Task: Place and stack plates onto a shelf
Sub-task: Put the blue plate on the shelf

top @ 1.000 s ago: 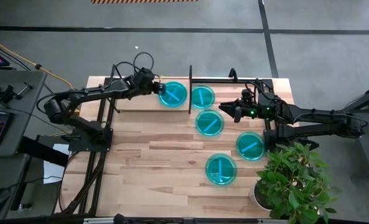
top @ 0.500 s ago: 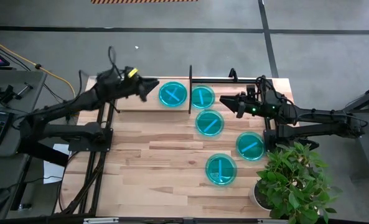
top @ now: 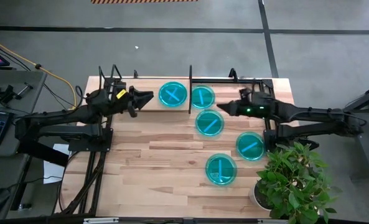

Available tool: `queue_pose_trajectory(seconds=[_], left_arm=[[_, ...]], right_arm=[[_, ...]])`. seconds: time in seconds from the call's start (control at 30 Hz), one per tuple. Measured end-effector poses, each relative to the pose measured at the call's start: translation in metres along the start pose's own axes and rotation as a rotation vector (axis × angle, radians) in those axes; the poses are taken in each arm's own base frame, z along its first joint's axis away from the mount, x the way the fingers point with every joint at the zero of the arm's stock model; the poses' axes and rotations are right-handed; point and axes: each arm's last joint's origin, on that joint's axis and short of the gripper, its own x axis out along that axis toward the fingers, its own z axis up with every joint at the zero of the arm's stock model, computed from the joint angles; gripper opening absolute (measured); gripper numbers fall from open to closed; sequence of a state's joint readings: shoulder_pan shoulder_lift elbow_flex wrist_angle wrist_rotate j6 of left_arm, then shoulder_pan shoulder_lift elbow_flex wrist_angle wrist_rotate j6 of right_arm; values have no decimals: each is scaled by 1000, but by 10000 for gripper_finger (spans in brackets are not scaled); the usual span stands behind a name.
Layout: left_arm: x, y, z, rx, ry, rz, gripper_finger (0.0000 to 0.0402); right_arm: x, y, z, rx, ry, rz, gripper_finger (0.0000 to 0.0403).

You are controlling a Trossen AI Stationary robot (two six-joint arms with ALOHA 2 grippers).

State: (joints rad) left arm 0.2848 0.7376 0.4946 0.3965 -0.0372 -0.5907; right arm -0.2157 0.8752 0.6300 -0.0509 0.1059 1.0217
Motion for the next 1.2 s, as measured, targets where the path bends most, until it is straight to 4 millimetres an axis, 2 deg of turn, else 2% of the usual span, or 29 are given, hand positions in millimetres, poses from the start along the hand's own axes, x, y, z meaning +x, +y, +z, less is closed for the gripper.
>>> queue_pose_trajectory(seconds=[0.2,0.33,0.77,1.0,1.2], left_arm=[[0,1,0,3,-1,7,122],[0,1,0,1,3,10,122],[0,1,-1,2,7,12,122],[0,2,-1,2,7,12,122],[0,2,-1,18,7,13,122]], right_arm=[[14,-44,-17,47,213,-485,144],[23,-65,-25,44,295,-674,144],[72,-96,-41,9,327,-779,144],[87,-109,-48,-24,313,-830,144],[99,-111,-49,-34,281,-774,144]])
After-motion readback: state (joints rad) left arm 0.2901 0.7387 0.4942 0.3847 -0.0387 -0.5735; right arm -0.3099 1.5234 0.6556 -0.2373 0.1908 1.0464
